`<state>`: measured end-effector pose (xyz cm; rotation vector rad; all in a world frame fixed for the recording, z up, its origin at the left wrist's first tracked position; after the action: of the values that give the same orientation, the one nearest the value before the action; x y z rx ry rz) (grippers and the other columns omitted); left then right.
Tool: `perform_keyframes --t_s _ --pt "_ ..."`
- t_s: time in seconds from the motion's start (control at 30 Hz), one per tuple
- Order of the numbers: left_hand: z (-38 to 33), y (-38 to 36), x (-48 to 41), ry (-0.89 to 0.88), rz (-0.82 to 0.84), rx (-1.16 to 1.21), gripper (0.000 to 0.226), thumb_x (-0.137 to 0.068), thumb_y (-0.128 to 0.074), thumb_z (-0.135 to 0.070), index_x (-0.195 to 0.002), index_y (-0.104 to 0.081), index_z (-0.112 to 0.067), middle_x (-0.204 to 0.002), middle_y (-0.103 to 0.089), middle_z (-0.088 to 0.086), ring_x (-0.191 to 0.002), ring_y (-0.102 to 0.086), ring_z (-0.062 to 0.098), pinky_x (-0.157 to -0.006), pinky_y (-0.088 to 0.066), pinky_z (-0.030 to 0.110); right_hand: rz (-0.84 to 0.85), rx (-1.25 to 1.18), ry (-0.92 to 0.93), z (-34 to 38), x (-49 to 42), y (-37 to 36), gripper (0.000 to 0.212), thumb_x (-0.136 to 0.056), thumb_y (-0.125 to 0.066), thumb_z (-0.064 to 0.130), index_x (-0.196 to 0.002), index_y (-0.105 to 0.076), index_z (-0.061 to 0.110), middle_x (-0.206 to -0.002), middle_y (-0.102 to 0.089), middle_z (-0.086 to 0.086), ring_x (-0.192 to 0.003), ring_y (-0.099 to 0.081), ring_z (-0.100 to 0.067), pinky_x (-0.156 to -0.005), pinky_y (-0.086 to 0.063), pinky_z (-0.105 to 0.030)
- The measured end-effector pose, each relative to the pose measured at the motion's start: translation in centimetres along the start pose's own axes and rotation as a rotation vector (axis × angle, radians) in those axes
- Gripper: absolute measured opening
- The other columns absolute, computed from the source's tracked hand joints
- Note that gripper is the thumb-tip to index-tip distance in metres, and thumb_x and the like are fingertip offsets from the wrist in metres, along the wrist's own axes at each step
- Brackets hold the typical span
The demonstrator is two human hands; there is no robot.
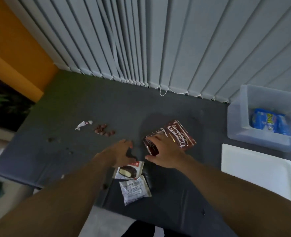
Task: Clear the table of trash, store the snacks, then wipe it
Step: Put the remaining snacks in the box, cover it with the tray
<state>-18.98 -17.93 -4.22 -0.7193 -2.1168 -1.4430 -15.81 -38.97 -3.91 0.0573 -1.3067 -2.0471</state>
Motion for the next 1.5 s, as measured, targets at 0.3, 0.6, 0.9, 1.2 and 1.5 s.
perform_keyframes --t_s 0.3,0.6,0.9,1.2,1.5 --pt "1.7 -2.7 0.3 -0.060 0.048 -0.128 0.048 -0.070 -0.082 -0.048 -0.105 -0.058 -0.026 -0.106 -0.065 -0.003 -0.095 -0.061 0.019 -0.085 -0.052 0.035 0.136 0.035 0.248 3.4 2.0 -4.1 0.073 -0.072 -0.067 0.072 -0.127 -0.054 0.026 -0.119 -0.051 0.009 -0.107 -0.049 -0.010 -0.091 -0.046 -0.030" --pt "2.3 -2.2 0.3 -0.039 -0.002 -0.062 0.029 -0.081 -0.072 -0.049 -0.087 -0.058 -0.024 -0.099 -0.063 0.004 -0.090 -0.063 0.024 -0.077 -0.048 0.029 0.373 -0.072 0.148 3.8 2.7 -7.1 0.053 -0.075 -0.080 0.048 -0.118 -0.063 0.022 -0.114 -0.062 0.005 -0.100 -0.058 -0.011 -0.085 -0.049 -0.031" --pt "1.1 1.2 0.3 0.102 -0.159 0.029 0.042 -0.088 -0.065 -0.040 -0.120 -0.052 -0.015 -0.123 -0.062 0.011 -0.111 -0.060 0.032 -0.090 -0.047 0.035 0.342 -0.215 0.017 1.8 2.6 -4.3 0.032 -0.077 -0.082 0.036 -0.100 -0.060 0.028 -0.101 -0.063 0.008 -0.088 -0.060 -0.008 -0.079 -0.052 -0.031" --pt "-8.1 7.9 -2.0 -0.002 -0.358 0.237 0.034 -0.094 -0.061 -0.033 -0.118 -0.043 -0.017 -0.111 -0.066 0.011 -0.100 -0.063 0.034 -0.087 -0.050 0.041 -0.159 -0.398 -0.164 -4.9 5.3 5.7 0.044 -0.087 -0.071 0.034 -0.126 -0.051 0.032 -0.116 -0.062 0.011 -0.102 -0.062 -0.009 -0.087 -0.052 -0.032" --pt "-21.8 8.8 -5.8 -0.109 -0.399 0.369 0.032 -0.093 -0.061 -0.031 -0.115 -0.045 -0.014 -0.105 -0.065 0.010 -0.096 -0.063 0.032 -0.084 -0.051 0.039 -0.838 -0.490 -0.416 -14.3 11.7 17.2 0.040 -0.088 -0.067 0.020 -0.127 -0.058 0.018 -0.108 -0.063 0.007 -0.096 -0.059 -0.010 -0.078 -0.043 -0.008"
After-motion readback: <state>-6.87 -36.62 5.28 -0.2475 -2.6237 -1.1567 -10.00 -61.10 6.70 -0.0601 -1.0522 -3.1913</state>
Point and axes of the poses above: each hand's wrist, its own x-axis away from the middle knuckle, its own y-axis out of the back of the hand, z = x × y, the point moved 3 cm from there along -x, towards the middle knuckle
